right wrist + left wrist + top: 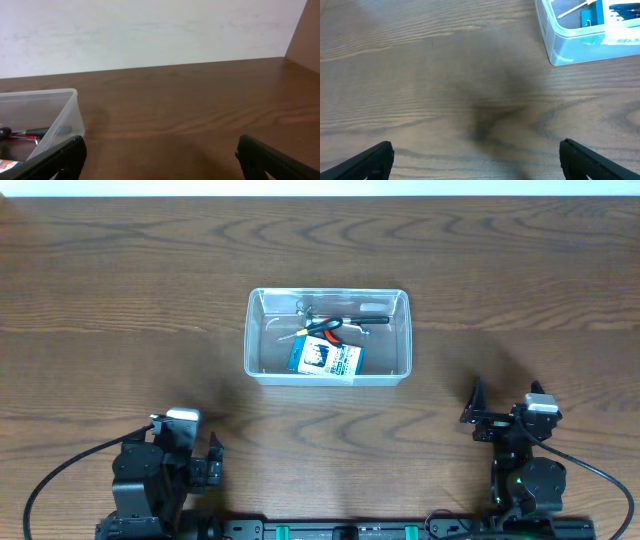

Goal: Pack container

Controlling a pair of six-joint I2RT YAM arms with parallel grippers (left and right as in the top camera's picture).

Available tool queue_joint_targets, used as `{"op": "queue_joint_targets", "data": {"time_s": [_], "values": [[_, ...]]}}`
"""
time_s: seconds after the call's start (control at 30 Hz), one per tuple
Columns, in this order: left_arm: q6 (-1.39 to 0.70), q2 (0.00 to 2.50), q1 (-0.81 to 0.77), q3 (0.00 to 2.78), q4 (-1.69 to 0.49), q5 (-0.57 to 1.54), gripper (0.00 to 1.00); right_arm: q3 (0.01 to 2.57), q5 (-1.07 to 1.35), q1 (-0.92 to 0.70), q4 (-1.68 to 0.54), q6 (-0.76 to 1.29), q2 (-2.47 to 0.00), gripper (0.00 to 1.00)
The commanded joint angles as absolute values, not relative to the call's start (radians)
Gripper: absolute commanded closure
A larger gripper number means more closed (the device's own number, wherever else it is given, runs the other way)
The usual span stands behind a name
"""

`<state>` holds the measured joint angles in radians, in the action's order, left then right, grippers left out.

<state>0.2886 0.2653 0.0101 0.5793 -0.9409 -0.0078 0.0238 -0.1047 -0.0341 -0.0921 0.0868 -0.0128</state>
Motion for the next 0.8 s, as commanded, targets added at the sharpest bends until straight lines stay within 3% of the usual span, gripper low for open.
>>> {"op": "queue_joint_targets", "data": {"time_s": [0.0,0.23,0.6,0.77], "values": [[0.274,0.224,0.010,0.578,-0.946,-0.010,0.02,0.019,-0.098,-0.037,-0.093,0.073,-0.005,0.01],[0.244,0.043,0.010,0.543,-0.801,0.067,0.02,0.019,-0.098,-0.037,-0.094,0.073,-0.005,0.01],[0.147,0.002,0.010,0.155,-0.055,0.174,0.02,0.019,-0.098,-0.037,-0.094,0.073,-0.005,0.01],[0.147,0.002,0.010,0.044,0.081,0.177,0.02,0.019,-0.098,-0.037,-0.094,0.073,-0.005,0.01]]}}
